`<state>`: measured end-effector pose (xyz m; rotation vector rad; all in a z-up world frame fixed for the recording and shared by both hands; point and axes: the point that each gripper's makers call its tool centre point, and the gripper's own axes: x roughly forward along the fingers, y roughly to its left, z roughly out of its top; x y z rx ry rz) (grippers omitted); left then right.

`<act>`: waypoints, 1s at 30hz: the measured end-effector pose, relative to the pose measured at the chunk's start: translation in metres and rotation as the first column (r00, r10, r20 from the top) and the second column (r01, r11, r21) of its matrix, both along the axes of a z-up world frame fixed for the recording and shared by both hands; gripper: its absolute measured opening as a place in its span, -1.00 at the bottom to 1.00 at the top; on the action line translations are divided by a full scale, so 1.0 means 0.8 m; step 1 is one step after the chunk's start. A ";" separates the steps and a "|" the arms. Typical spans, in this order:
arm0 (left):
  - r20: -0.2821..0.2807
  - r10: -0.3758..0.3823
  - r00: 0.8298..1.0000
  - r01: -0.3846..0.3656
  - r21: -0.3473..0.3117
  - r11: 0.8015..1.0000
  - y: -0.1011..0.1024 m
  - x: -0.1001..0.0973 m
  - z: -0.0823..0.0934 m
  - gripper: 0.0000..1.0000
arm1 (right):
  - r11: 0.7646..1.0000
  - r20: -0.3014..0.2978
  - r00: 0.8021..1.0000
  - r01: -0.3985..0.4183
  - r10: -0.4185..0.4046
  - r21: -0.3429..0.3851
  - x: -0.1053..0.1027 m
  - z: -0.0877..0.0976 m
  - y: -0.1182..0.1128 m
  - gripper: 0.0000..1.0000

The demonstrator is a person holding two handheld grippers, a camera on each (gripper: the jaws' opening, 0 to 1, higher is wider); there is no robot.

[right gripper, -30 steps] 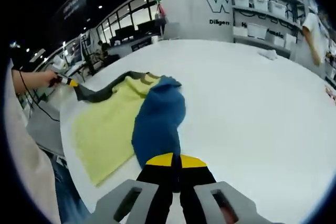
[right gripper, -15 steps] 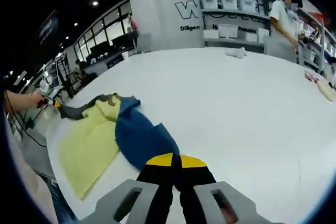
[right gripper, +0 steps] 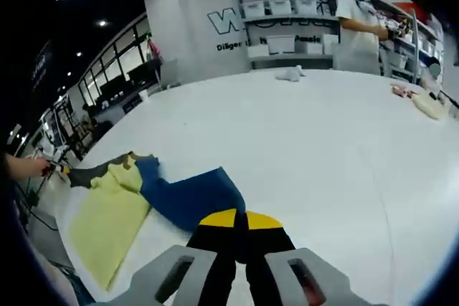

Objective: Fold the garment on the visible template until the final outline fits inside the template.

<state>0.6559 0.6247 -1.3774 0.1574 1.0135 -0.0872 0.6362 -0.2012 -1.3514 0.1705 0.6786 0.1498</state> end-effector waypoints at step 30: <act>-0.004 -0.021 1.000 0.021 0.086 0.996 0.023 0.035 -0.002 -0.90 | 0.979 -0.015 0.980 0.197 -0.197 0.049 0.029 0.003 -0.059 -1.00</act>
